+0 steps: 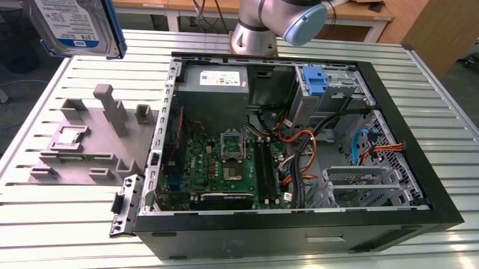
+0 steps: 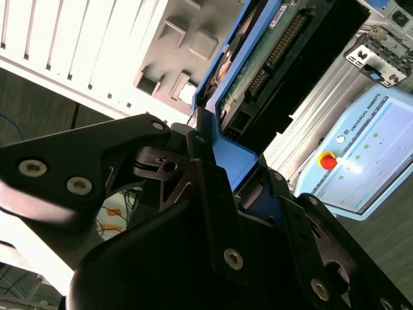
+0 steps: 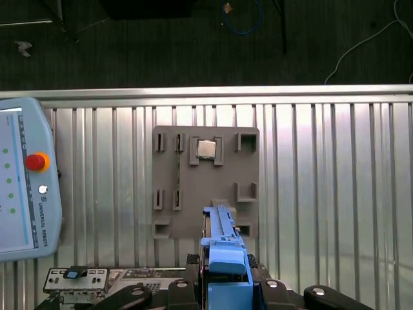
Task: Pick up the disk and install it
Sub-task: 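Pick up the disk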
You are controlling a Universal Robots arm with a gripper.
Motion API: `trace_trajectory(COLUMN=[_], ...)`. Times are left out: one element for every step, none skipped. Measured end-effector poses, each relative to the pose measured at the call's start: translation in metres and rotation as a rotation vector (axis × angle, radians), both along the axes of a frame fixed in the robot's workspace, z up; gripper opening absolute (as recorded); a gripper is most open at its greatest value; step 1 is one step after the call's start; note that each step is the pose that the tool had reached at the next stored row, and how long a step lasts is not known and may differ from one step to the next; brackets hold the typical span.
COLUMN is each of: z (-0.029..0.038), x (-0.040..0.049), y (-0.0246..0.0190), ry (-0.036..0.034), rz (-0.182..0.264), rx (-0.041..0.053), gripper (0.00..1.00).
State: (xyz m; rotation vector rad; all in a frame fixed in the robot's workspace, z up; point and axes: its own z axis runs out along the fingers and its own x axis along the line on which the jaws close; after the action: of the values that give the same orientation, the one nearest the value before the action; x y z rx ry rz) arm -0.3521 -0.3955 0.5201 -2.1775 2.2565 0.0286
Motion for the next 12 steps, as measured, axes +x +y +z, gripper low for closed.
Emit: trace_trajectory(z=[0.0, 0.0, 0.0, 0.0, 0.0, 0.0, 0.0, 0.0, 0.0, 0.0, 0.0, 0.0], x=[0.0003, 0.0006, 0.0009, 0.0013, 0.0015, 0.0018, 0.0021, 0.0024, 0.0027, 0.003, 0.0033, 0.0036], y=[0.0, 0.0, 0.0, 0.0, 0.0, 0.0, 0.0, 0.0, 0.0, 0.0, 0.0, 0.0], ry=[0.0, 0.0, 0.0, 0.0, 0.0, -0.0001, 0.0, 0.0, 0.0, 0.0, 0.0, 0.0], rz=[0.0, 0.0, 0.0, 0.0, 0.0, 0.0, 0.0, 0.0, 0.0, 0.0, 0.0, 0.0], rx=[0.0, 0.0, 0.0, 0.0, 0.0, 0.0001, 0.0, 0.0, 0.0001, 0.0001, 0.0, 0.0], gripper=[0.36, 0.36, 0.36, 0.36, 0.36, 0.36, 0.36, 0.36, 0.36, 0.36, 0.36, 0.36])
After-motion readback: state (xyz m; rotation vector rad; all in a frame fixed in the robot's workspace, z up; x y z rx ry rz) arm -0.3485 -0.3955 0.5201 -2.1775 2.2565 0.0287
